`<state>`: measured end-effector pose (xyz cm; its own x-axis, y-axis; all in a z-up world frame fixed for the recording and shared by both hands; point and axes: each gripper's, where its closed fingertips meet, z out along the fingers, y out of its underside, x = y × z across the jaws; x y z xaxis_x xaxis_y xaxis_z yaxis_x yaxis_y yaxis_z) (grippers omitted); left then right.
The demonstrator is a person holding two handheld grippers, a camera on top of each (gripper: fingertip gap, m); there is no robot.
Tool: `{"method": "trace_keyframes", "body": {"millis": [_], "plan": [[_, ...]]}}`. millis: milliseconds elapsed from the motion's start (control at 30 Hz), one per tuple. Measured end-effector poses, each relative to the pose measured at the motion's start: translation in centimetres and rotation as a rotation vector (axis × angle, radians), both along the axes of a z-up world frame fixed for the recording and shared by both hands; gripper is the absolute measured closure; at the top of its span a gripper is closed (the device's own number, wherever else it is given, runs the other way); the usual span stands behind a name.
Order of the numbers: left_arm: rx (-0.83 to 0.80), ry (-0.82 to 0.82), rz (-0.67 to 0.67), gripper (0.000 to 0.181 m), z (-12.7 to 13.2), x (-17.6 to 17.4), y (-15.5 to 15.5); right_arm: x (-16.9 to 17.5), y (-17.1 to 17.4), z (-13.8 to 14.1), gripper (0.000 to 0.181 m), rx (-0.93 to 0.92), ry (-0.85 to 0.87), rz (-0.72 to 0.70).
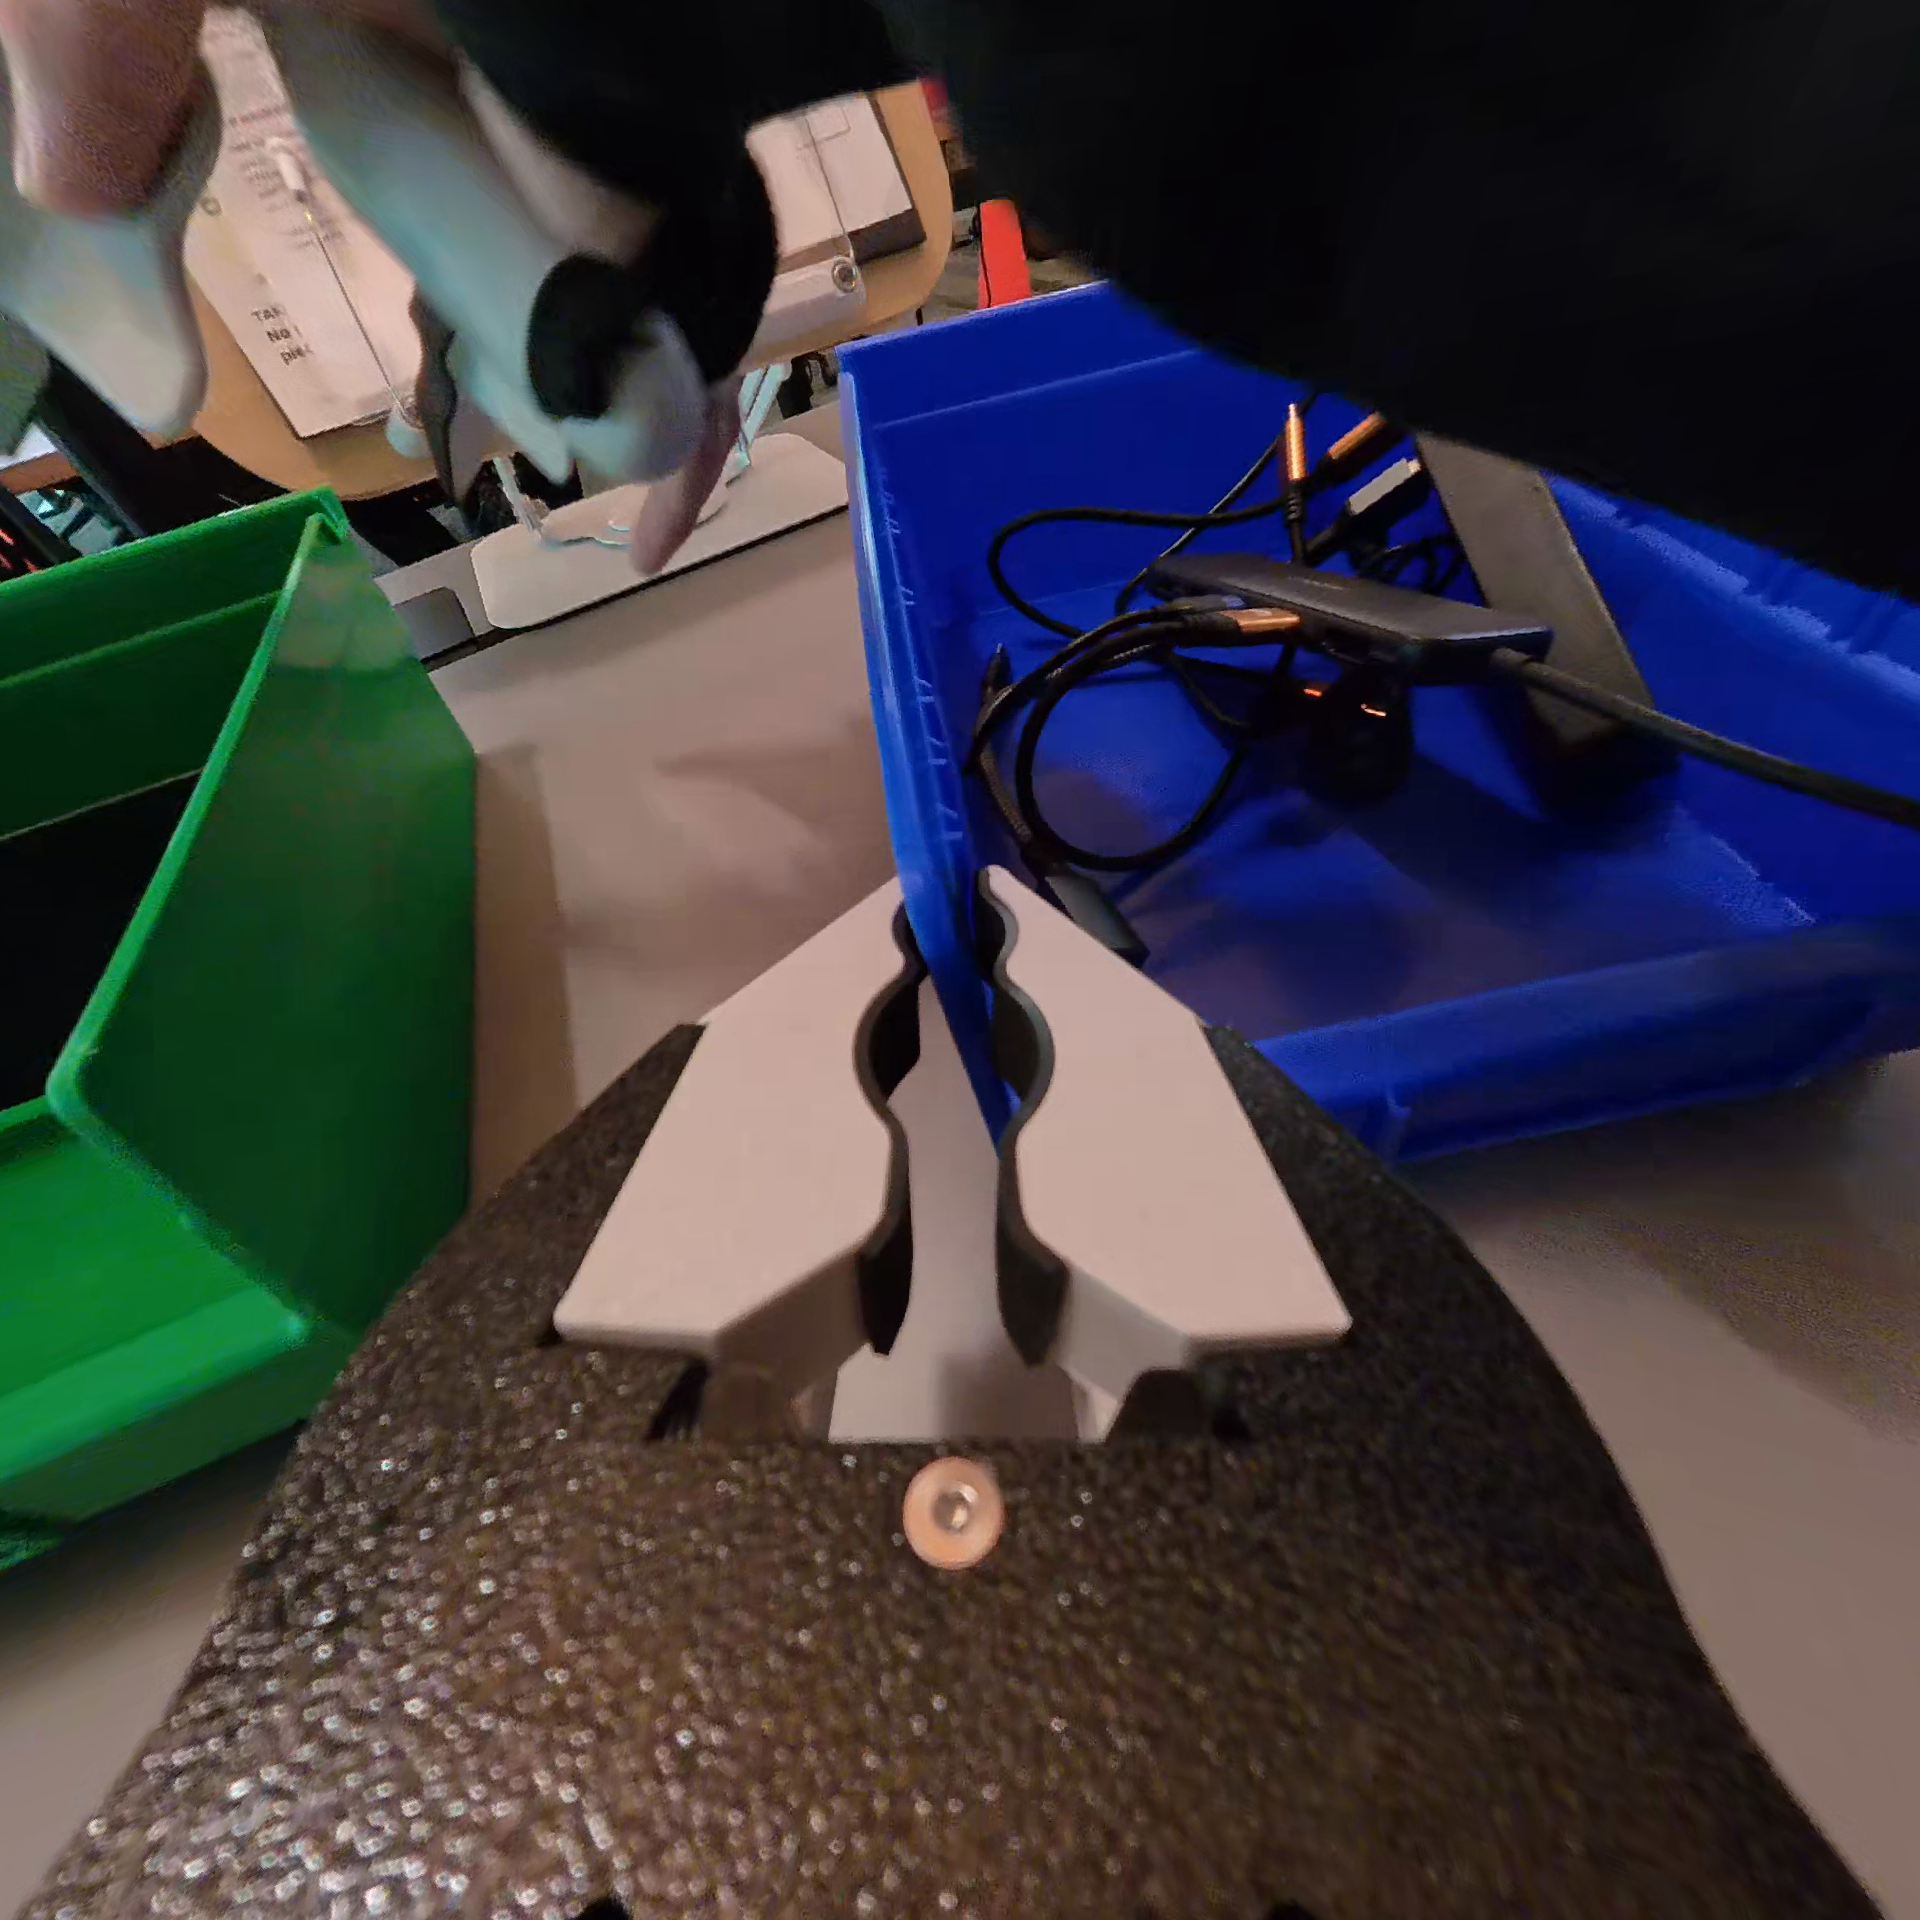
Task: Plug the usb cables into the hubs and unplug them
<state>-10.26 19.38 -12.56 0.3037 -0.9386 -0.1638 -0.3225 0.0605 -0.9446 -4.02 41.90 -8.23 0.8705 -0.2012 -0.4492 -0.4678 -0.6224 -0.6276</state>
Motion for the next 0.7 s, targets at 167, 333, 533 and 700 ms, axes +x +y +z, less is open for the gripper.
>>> {"method": "trace_keyframes", "body": {"millis": [167,333,533,700], "plan": [[0.021,0.001,-0.021,0.177,0.0,-0.1,0.5,0.0,2.7,-3.9,0.107,-0.11,-0.093,-0.035],[0.062,0.005,-0.024,0.177,0.1,-0.4,1.6,-0.9,3.8,-8.1,0.116,-0.219,-0.098,-0.037],[0.065,0.002,-0.031,0.178,0.1,-1.4,2.8,-0.8,4.9,-9.9,0.121,-0.208,-0.083,-0.088],[0.048,-0.004,-0.052,0.178,0.1,-1.8,3.2,-0.8,5.1,-10.0,0.136,-0.232,-0.088,-0.127]]}}
